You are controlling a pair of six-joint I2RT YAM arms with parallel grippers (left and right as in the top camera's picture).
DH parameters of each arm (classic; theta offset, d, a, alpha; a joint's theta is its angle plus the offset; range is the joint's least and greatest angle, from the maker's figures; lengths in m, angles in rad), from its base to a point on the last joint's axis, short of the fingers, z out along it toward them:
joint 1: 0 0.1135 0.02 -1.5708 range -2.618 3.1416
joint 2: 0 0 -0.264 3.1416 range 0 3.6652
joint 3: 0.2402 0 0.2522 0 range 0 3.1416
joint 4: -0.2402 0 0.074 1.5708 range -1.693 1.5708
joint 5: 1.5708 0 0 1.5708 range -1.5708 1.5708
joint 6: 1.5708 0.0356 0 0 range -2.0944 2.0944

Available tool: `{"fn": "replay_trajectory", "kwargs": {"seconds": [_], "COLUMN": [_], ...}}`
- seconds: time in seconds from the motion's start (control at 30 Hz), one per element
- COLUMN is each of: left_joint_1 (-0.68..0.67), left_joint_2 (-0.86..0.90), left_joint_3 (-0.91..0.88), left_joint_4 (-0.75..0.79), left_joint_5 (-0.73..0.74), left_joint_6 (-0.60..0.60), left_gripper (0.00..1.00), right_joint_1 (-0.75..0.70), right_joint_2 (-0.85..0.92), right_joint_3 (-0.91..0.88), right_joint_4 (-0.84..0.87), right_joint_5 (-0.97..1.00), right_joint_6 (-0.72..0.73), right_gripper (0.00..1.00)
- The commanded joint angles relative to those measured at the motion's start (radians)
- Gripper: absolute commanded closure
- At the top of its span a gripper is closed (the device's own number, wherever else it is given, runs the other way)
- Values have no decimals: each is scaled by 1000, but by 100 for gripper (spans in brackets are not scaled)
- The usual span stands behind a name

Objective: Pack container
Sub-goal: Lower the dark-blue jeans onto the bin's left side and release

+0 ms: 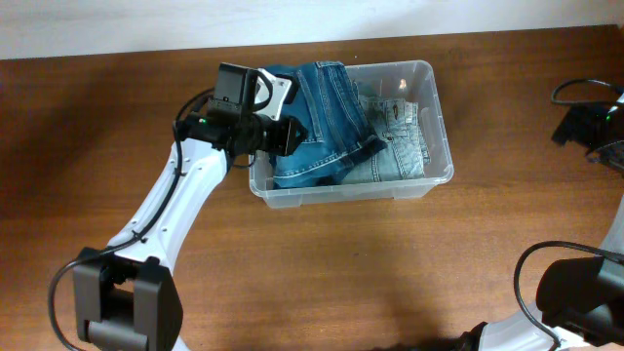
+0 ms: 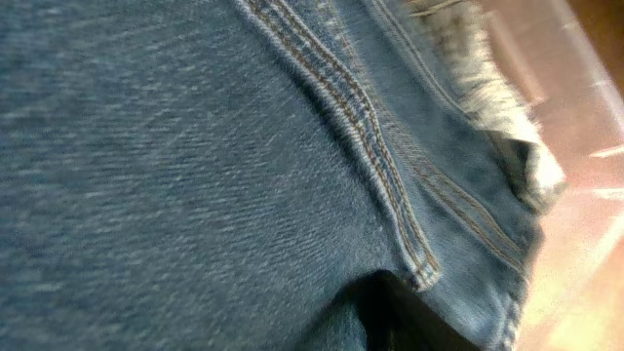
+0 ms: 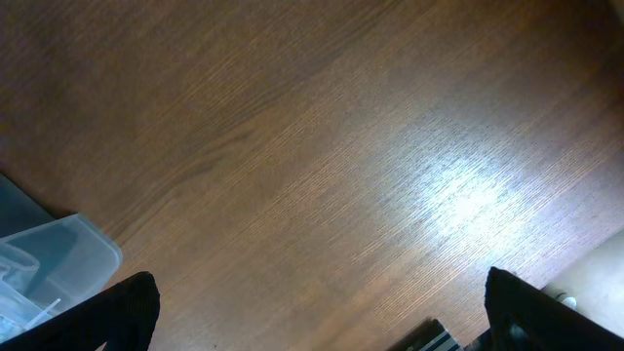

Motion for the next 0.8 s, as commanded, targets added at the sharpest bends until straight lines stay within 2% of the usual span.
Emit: {"fn": "replay_trajectory", "kwargs": {"seconds": [0.0, 0.03, 0.07, 0.17, 0.43, 0.7, 0.77], "left_joint_1": [6, 7, 7, 7, 5, 3, 3], "left_joint_2": [29, 29, 29, 29, 29, 29, 31], "left_joint_3": [27, 27, 27, 31, 222, 237, 237], "left_joint_4": [13, 19, 25, 65, 47, 32, 32], "left_joint_5": [-129, -160, -183, -243, -278, -279, -279], "left_joint_6": [63, 64, 67, 134, 139, 139, 139], "left_gripper": [13, 3, 1, 1, 1, 1, 9], "right_joint_1": [-3, -3, -3, -3, -3, -3, -3], "right_joint_2": [1, 1, 1, 1, 1, 1, 1], "right_joint_3": [1, 1, 1, 1, 1, 1, 1], "right_joint_4": [0, 0, 0, 0, 0, 0, 0], "right_joint_5": [9, 9, 9, 8, 9, 9, 9], "right_joint_6": [12, 12, 12, 12, 12, 12, 12], "right_gripper": [2, 1, 1, 2, 2, 2, 2]}}
